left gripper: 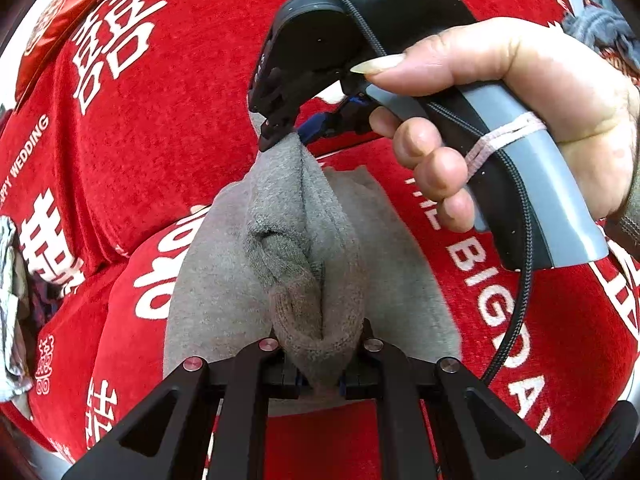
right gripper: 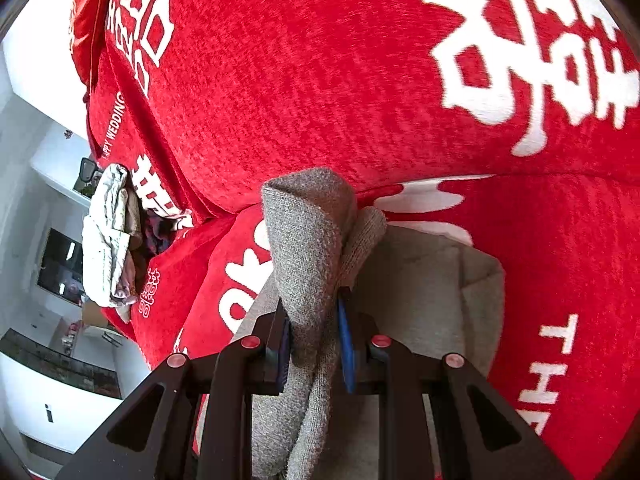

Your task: Fold small clothes

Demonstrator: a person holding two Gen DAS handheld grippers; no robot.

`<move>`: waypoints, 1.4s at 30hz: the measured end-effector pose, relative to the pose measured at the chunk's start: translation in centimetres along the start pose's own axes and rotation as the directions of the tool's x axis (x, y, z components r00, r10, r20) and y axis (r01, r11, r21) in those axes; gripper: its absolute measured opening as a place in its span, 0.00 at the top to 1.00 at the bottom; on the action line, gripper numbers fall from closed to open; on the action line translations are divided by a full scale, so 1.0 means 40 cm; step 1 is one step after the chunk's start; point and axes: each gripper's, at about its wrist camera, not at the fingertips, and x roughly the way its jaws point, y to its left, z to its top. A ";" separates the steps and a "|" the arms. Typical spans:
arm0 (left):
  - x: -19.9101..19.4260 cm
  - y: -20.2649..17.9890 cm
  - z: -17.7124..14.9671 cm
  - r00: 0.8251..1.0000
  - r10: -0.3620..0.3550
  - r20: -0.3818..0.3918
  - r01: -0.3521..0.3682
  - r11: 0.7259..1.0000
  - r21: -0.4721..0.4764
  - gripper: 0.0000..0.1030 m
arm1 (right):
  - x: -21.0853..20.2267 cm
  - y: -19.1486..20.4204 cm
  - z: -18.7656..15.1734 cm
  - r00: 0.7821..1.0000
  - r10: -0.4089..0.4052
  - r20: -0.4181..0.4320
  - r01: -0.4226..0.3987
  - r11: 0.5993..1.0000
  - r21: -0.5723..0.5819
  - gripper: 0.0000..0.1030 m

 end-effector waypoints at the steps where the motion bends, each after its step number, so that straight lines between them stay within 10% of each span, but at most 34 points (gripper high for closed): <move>1: 0.000 -0.010 0.001 1.000 0.000 -0.001 0.000 1.000 0.008 0.88 | -0.006 -0.009 -0.002 1.000 0.002 0.003 -0.002 1.000 0.002 0.78; 29: 0.073 -0.114 -0.045 0.996 0.054 -0.069 -0.045 0.991 0.126 0.87 | 0.032 -0.201 -0.085 0.998 0.045 0.047 -0.053 0.983 0.173 0.71; 31: 0.066 -0.102 -0.040 0.997 0.018 -0.079 -0.009 0.994 0.108 0.75 | 0.021 -0.205 -0.084 0.998 0.026 0.049 -0.036 0.980 0.195 0.59; 33: 0.058 -0.083 -0.036 0.996 -0.018 -0.083 0.024 0.997 0.072 0.33 | 0.001 -0.205 -0.084 0.998 0.001 0.057 -0.013 0.980 0.198 0.47; 34: 0.045 -0.068 -0.035 0.998 -0.014 -0.061 0.017 0.999 0.045 0.28 | -0.012 -0.202 -0.086 0.998 -0.012 0.064 -0.001 0.982 0.191 0.46; 42: -0.026 0.040 -0.039 0.976 -0.217 0.001 0.217 0.973 -0.082 0.27 | -0.100 -0.114 -0.082 0.991 -0.029 0.133 0.016 0.995 0.099 0.46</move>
